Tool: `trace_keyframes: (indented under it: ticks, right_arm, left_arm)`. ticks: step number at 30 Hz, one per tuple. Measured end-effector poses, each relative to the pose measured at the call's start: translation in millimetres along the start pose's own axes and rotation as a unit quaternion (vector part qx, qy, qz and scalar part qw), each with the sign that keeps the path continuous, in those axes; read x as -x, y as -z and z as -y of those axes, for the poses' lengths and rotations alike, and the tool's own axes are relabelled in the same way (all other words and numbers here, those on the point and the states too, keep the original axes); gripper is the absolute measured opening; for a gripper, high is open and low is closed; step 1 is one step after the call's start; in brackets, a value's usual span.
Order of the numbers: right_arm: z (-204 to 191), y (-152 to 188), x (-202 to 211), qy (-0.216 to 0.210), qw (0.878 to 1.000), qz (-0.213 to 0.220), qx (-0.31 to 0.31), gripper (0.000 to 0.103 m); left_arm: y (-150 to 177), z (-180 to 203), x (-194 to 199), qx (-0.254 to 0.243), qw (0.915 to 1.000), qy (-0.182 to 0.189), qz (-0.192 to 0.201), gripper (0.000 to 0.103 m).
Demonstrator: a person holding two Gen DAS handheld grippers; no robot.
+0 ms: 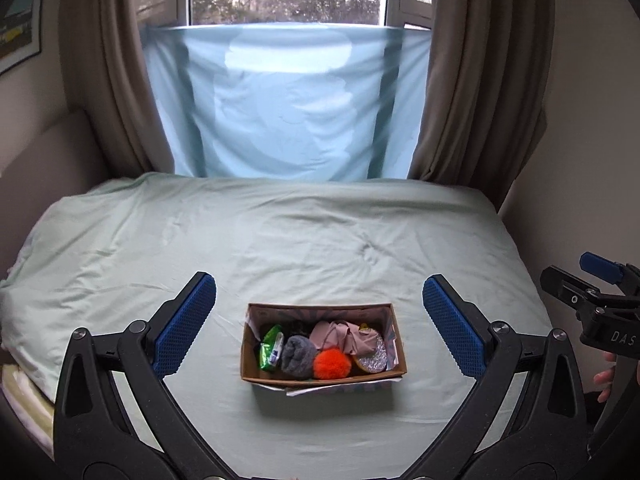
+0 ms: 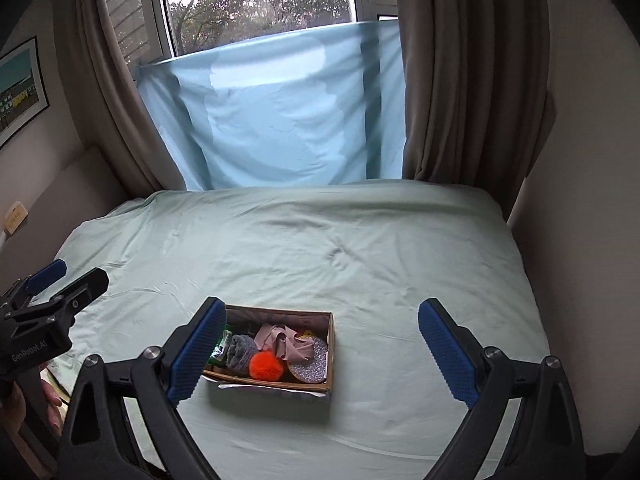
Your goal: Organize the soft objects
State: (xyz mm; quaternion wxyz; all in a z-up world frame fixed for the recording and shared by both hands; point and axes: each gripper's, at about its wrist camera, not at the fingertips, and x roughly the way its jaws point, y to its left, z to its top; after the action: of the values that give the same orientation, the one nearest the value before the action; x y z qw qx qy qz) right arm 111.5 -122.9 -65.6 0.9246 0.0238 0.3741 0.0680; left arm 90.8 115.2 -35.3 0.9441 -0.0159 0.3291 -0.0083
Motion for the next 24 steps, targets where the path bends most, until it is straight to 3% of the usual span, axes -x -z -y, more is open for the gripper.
trace_keyframes:
  ticks: [13, 24]
  right_arm:
    - [11, 15, 49, 0.032, 0.997, 0.076, 0.011, 0.096]
    - [15, 14, 55, 0.036, 0.995, 0.092, 0.002, 0.096]
  left_arm:
    - [17, 18, 49, -0.003, 0.9959, -0.013, 0.089, 0.103]
    - [13, 28, 46, -0.016, 0.9958, -0.010, 0.089, 0.103]
